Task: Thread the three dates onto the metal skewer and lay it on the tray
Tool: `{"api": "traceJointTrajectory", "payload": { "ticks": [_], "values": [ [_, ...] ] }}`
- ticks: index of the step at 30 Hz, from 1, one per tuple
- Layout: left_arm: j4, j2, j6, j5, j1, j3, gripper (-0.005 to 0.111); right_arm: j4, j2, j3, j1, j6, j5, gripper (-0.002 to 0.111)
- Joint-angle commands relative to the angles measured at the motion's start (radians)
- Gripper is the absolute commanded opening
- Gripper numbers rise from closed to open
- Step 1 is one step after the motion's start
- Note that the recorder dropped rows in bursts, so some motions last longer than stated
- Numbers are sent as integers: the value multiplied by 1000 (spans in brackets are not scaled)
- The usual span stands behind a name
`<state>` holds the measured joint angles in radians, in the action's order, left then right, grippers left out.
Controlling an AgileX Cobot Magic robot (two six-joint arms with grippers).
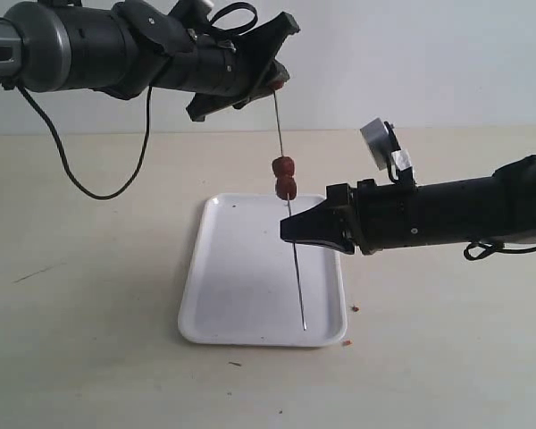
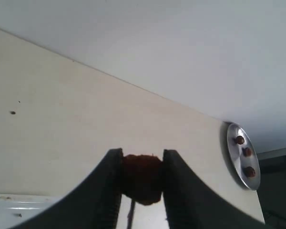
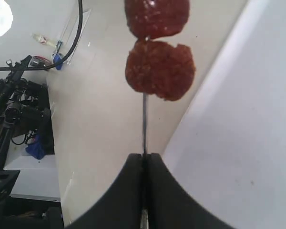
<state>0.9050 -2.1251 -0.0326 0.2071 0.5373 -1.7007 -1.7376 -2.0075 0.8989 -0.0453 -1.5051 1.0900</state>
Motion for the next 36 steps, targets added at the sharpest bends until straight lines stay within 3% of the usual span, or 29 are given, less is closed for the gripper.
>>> {"api": "traceJointTrajectory", "payload": {
  "ticks": [1,36],
  "values": [
    [-4,3,-16,8,0,0,30,-7,-3,20,-2,-20,-9,0],
    [-6,3,-92,94,9,0,30,-7,-41,375,-2,216,-151,0]
  ]
}}
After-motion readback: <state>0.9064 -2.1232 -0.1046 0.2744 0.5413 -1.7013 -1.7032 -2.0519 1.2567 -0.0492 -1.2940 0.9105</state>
